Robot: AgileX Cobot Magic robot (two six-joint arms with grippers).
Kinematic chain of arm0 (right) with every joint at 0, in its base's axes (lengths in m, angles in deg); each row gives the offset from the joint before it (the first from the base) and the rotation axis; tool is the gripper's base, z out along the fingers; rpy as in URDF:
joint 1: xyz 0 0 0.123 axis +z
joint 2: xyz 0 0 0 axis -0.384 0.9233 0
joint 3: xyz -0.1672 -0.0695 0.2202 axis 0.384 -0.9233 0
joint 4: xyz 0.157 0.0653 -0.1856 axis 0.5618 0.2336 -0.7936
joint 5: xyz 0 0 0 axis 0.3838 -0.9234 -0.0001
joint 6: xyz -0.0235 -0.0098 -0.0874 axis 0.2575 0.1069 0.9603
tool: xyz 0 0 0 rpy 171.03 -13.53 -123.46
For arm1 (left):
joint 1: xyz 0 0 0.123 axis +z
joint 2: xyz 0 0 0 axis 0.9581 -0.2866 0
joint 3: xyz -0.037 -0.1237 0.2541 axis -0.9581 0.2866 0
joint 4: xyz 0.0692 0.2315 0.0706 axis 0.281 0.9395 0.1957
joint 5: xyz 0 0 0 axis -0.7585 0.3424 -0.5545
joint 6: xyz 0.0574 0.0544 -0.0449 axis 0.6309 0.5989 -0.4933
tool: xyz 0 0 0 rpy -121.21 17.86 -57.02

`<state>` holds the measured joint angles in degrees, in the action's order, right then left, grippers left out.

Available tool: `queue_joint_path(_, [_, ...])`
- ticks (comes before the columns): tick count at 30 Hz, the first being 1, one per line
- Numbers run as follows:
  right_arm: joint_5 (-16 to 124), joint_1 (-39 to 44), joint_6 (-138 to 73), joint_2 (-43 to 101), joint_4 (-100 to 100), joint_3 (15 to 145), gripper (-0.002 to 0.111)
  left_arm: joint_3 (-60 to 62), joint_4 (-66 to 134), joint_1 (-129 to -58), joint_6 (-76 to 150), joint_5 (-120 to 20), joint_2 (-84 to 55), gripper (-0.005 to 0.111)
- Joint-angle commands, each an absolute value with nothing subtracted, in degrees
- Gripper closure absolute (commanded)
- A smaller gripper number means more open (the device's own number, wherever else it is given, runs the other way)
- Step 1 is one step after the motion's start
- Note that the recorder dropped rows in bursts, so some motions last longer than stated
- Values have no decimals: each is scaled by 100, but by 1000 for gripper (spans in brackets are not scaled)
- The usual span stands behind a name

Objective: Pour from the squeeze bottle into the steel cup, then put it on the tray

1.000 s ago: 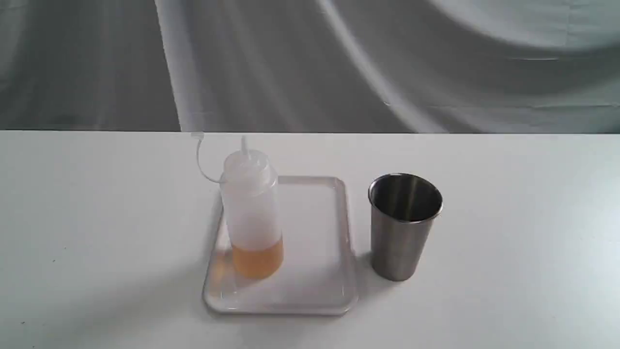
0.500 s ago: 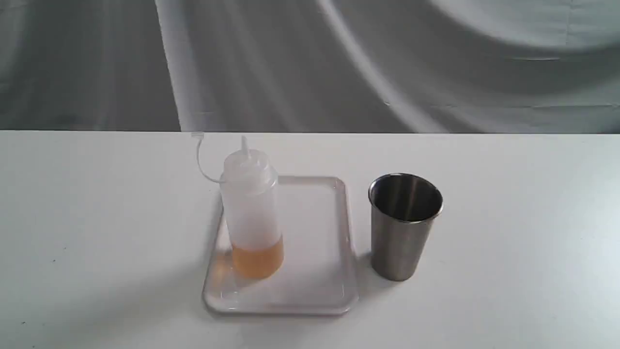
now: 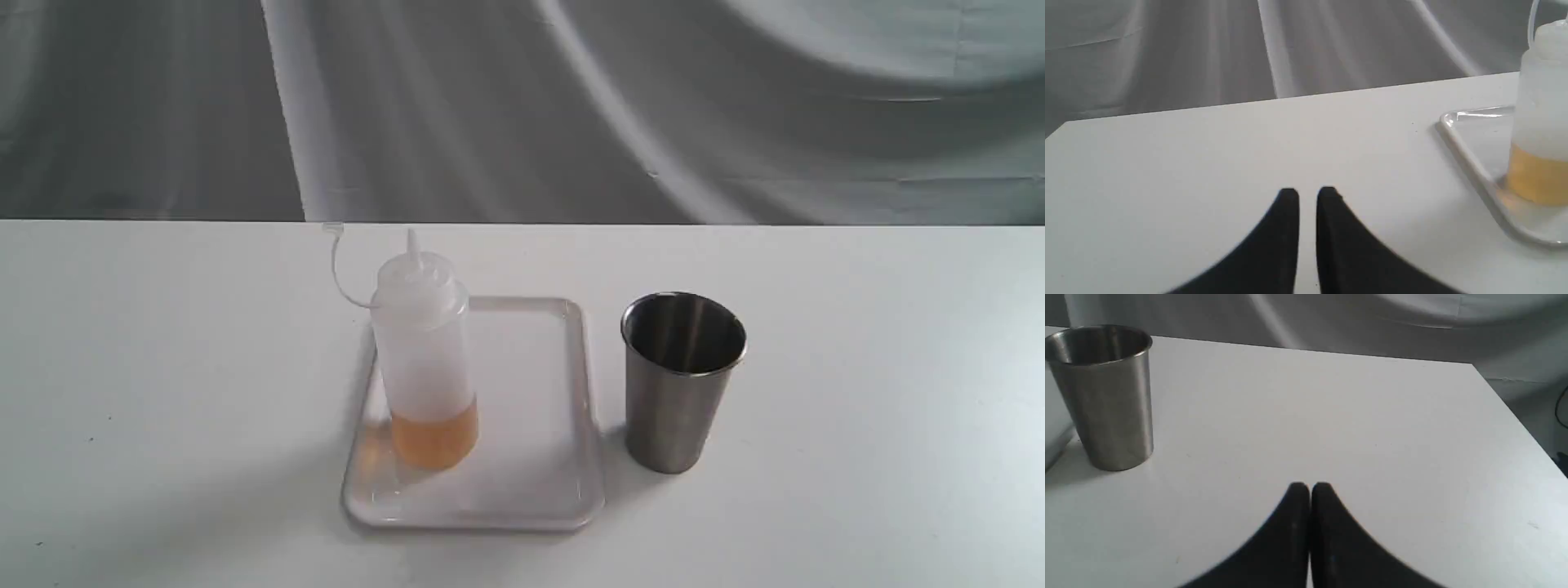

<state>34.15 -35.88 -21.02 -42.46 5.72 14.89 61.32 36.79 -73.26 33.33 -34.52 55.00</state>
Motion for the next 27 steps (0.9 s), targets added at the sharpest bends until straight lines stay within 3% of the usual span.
queue_joint_path(1, [3413, -3468, -2135, -4278, 552, 1474, 108, 6158, 3693, -7332, 3323, -3493, 5529, 98])
queue_joint_path(27, [3413, -3269, -2135, -4278, 552, 1474, 108, 6158, 3693, -7332, 3323, -3493, 5529, 98])
